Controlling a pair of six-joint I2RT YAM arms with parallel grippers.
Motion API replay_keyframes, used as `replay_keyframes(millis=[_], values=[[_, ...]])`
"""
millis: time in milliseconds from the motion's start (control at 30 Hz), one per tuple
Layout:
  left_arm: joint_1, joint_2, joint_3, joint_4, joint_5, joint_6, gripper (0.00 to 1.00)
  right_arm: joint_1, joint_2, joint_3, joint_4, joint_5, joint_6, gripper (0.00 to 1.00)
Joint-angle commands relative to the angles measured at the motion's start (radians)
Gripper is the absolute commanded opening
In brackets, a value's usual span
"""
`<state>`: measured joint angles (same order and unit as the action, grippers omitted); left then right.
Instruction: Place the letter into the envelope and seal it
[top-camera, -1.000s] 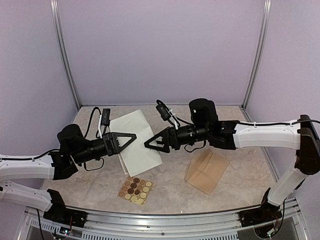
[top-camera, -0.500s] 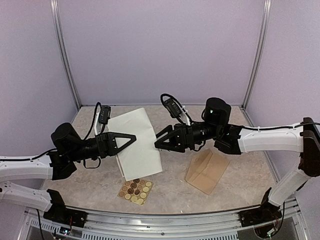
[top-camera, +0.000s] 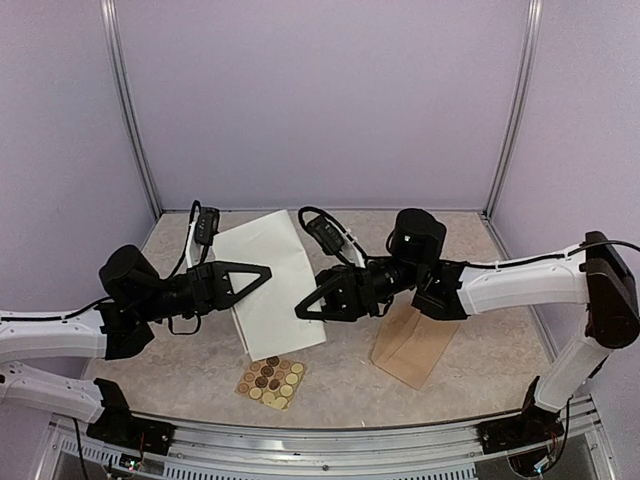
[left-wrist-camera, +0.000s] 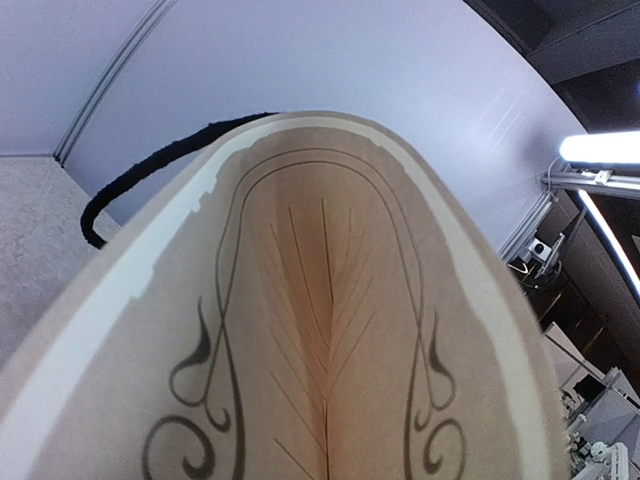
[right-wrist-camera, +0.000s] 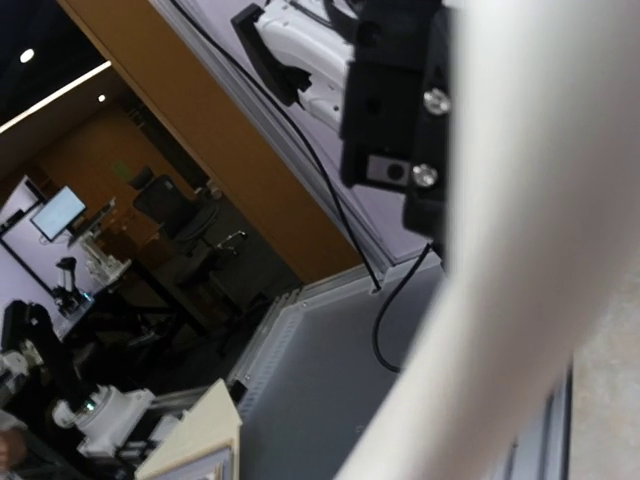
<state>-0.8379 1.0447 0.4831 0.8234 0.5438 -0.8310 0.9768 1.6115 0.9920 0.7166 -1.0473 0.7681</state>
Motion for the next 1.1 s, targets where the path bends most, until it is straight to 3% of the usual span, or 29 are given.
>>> replay_keyframes(millis=[0, 200, 433, 633, 800, 1000, 1067], values=[[-0.007, 0.014, 0.029, 0.036, 0.009, -0.001, 0.0, 0.017, 0.044, 0.039, 0.056, -0.002, 0.041, 0.3], [-0.01, 0.016, 0.029, -0.002, -0.019, 0.017, 0.01, 0.02, 0.076, 0.06, 0.045, 0.025, 0.061, 0.17], [-0.012, 0.012, 0.027, -0.035, -0.043, 0.036, 0.09, 0.02, 0.084, 0.072, 0.0, 0.052, 0.056, 0.07], [-0.013, 0.005, 0.032, -0.113, -0.098, 0.074, 0.11, 0.02, 0.083, 0.097, -0.085, 0.098, 0.026, 0.06], [-0.019, -0.007, 0.024, -0.152, -0.154, 0.096, 0.39, 0.014, 0.091, 0.117, -0.179, 0.166, 0.011, 0.02], [-0.021, -0.031, 0.008, -0.165, -0.195, 0.101, 0.41, -0.005, 0.09, 0.101, -0.217, 0.24, 0.038, 0.0], [-0.021, -0.036, 0.003, -0.167, -0.205, 0.1, 0.51, -0.01, 0.084, 0.086, -0.191, 0.245, 0.054, 0.0]])
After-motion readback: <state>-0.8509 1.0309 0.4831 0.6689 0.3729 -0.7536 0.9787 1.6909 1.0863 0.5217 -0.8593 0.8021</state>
